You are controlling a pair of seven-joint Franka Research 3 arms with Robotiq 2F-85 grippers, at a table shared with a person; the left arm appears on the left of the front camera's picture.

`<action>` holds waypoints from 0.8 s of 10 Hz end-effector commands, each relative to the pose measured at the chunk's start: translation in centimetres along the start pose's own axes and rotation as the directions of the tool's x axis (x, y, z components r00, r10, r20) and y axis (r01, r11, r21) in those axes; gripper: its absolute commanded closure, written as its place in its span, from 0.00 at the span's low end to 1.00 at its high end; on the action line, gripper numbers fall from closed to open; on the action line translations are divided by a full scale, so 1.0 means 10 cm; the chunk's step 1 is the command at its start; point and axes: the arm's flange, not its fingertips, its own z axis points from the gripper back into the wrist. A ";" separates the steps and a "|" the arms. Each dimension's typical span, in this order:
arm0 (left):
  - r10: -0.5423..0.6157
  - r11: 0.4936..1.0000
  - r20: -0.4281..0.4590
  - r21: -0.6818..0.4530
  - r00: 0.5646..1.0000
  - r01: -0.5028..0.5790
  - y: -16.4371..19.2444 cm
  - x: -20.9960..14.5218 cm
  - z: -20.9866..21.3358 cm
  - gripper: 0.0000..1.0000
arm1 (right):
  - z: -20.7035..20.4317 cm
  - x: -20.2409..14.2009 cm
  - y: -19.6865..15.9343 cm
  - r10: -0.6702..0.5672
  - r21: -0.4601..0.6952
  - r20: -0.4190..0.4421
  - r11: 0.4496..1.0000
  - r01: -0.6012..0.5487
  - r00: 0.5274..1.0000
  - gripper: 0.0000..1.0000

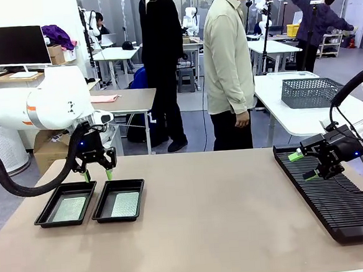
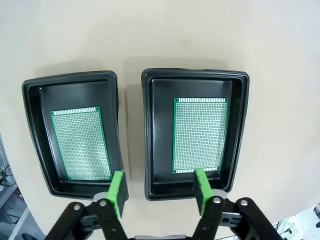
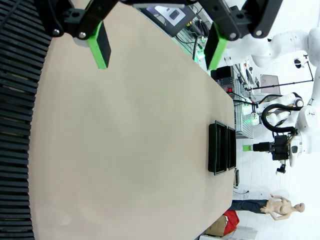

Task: Inspect and transfer BCBs to ESD trays.
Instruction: Pick up the ESD tray and place it on the left side of the table.

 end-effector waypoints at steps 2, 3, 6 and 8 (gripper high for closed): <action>-0.029 0.999 -0.013 0.015 0.999 0.029 0.01 0.03 0.07 0.00 | 0.00 0.00 0.02 -0.018 -0.012 0.014 1.000 0.019 1.000 0.00; -0.031 0.999 -0.016 0.015 0.999 0.032 0.01 0.03 0.07 0.00 | 0.00 0.00 0.02 -0.018 -0.012 0.014 1.000 0.019 1.000 0.00; -0.004 1.000 -0.005 0.000 1.000 0.004 -0.01 0.02 0.05 0.00 | 0.00 0.00 0.02 -0.018 -0.012 0.014 1.000 0.019 1.000 0.00; -0.004 1.000 -0.005 0.000 1.000 0.004 -0.01 0.02 0.05 0.00 | 0.00 0.00 0.02 -0.018 -0.012 0.014 1.000 0.019 1.000 0.00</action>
